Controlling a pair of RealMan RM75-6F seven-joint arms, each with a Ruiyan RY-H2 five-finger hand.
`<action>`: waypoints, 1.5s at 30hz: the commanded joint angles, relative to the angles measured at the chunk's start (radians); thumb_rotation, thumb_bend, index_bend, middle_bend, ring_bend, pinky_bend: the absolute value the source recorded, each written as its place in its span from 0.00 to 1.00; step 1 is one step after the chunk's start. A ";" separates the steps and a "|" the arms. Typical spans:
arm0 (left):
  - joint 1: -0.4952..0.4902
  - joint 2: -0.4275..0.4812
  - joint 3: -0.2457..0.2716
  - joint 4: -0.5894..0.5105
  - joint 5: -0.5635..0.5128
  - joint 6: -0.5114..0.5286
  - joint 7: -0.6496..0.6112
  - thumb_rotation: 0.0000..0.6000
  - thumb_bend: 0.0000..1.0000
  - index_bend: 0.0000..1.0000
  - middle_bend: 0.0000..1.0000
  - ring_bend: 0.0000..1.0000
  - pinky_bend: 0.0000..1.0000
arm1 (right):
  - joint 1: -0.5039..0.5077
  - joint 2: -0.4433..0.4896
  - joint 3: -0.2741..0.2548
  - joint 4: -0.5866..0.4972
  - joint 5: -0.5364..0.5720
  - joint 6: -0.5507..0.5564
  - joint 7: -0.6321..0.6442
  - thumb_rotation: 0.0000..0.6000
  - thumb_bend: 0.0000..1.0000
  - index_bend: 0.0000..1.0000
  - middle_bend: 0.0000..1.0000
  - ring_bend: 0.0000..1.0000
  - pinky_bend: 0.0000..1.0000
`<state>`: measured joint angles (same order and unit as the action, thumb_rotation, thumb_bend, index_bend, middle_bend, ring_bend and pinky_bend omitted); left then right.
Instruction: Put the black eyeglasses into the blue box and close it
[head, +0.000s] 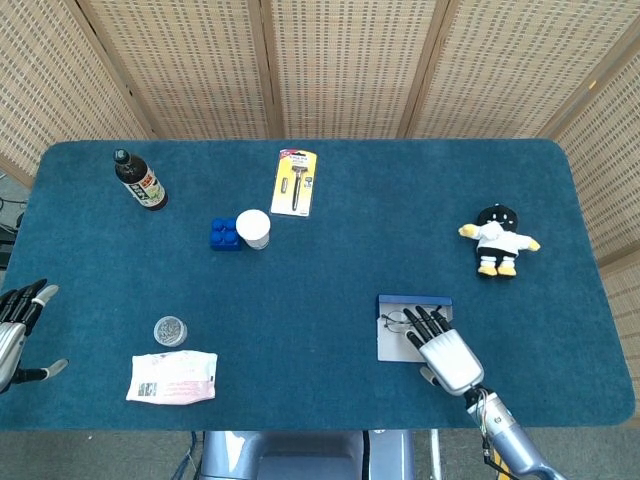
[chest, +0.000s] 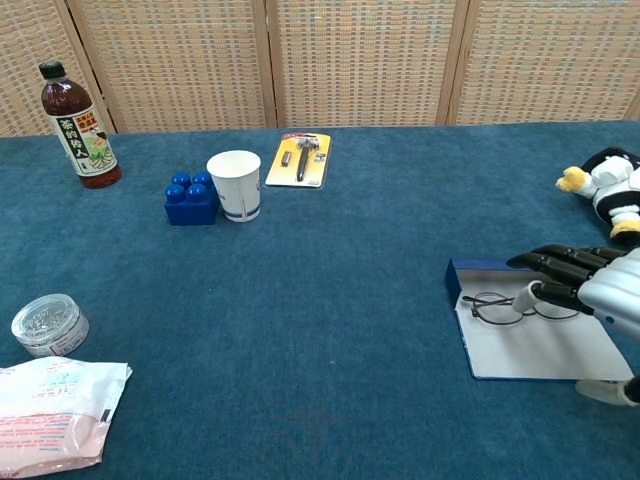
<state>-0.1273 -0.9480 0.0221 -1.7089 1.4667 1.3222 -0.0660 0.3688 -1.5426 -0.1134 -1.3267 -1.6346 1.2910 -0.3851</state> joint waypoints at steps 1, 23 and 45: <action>0.000 0.000 -0.001 0.000 -0.001 0.000 0.001 1.00 0.00 0.00 0.00 0.00 0.00 | -0.001 -0.019 0.007 0.025 -0.012 0.001 0.005 1.00 0.28 0.27 0.09 0.05 0.18; -0.004 -0.007 -0.002 -0.001 -0.011 -0.010 0.019 1.00 0.00 0.00 0.00 0.00 0.00 | -0.007 -0.066 0.018 0.107 -0.021 -0.037 0.011 1.00 0.31 0.28 0.10 0.05 0.18; -0.006 -0.011 -0.001 -0.003 -0.014 -0.016 0.030 1.00 0.00 0.00 0.00 0.00 0.00 | -0.006 -0.107 0.064 0.165 -0.013 -0.022 0.033 1.00 0.52 0.38 0.18 0.08 0.19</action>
<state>-0.1334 -0.9590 0.0209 -1.7116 1.4529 1.3064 -0.0362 0.3617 -1.6481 -0.0515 -1.1615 -1.6483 1.2678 -0.3535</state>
